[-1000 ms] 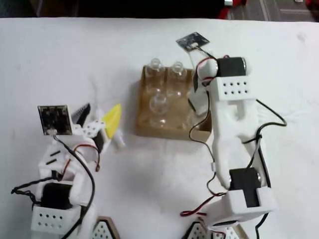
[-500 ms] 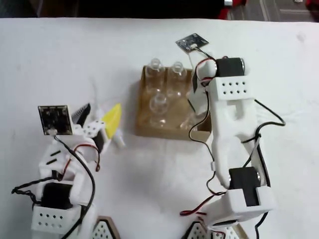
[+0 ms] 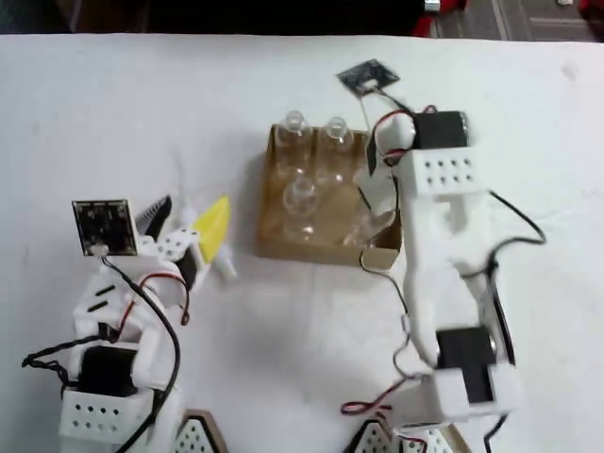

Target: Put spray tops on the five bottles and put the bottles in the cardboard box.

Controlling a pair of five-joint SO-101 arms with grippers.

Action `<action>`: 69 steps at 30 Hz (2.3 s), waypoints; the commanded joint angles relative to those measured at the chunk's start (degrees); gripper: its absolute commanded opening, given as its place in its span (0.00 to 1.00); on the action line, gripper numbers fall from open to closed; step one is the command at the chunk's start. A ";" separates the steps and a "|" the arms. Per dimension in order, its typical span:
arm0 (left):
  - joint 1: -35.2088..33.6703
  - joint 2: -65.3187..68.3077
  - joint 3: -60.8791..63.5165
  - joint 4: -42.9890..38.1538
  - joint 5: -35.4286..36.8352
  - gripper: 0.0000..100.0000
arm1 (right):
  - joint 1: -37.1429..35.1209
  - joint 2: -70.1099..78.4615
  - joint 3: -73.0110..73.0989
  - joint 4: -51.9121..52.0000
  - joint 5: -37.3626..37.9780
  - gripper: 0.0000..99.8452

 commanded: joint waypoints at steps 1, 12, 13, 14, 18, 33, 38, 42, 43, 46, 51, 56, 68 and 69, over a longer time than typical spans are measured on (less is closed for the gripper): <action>-0.22 -0.48 -0.53 -1.58 0.18 0.27 | -1.71 -15.16 -5.80 1.98 -1.58 0.17; -0.22 -0.22 -0.53 -1.32 0.18 0.27 | 5.14 -24.57 16.00 -2.95 -7.21 0.17; -0.22 -0.22 -0.53 -1.32 0.18 0.26 | 5.93 -26.07 17.93 -3.82 -7.30 0.17; -0.22 -0.13 -0.53 -1.41 -0.44 0.25 | 6.55 -27.91 19.87 -4.62 -7.30 0.17; -0.22 -0.13 -1.05 -1.49 -5.98 0.19 | 9.01 -38.02 29.98 -8.13 -7.74 0.17; 3.56 7.96 -18.90 19.08 -40.35 0.17 | 17.19 -39.78 56.70 -31.25 -13.45 0.18; -3.56 19.38 -22.68 23.74 -55.65 0.17 | 20.79 -31.96 56.53 -37.05 -13.89 0.18; -1.45 25.45 -22.95 27.96 -67.78 0.17 | 21.85 -25.80 56.53 -41.63 -16.26 0.18; -0.40 25.89 -22.95 29.10 -70.68 0.17 | 21.85 -24.13 56.53 -42.42 -16.62 0.18; -0.04 26.07 -22.68 29.71 -77.98 0.17 | 21.85 -19.65 56.53 -44.97 -16.97 0.18; -1.54 26.42 -21.71 21.63 -79.38 0.24 | 21.93 -15.16 56.53 -49.01 -16.97 0.17; -3.56 26.51 -12.66 -1.49 -70.51 0.22 | 23.25 -14.02 56.53 -50.07 -17.05 0.17; -13.49 58.33 -27.43 -10.81 -66.20 0.21 | 26.86 -13.49 55.12 -49.80 -18.99 0.17; -13.85 62.99 -32.00 -6.59 -65.93 0.21 | 26.95 -13.49 55.12 -49.80 -18.99 0.17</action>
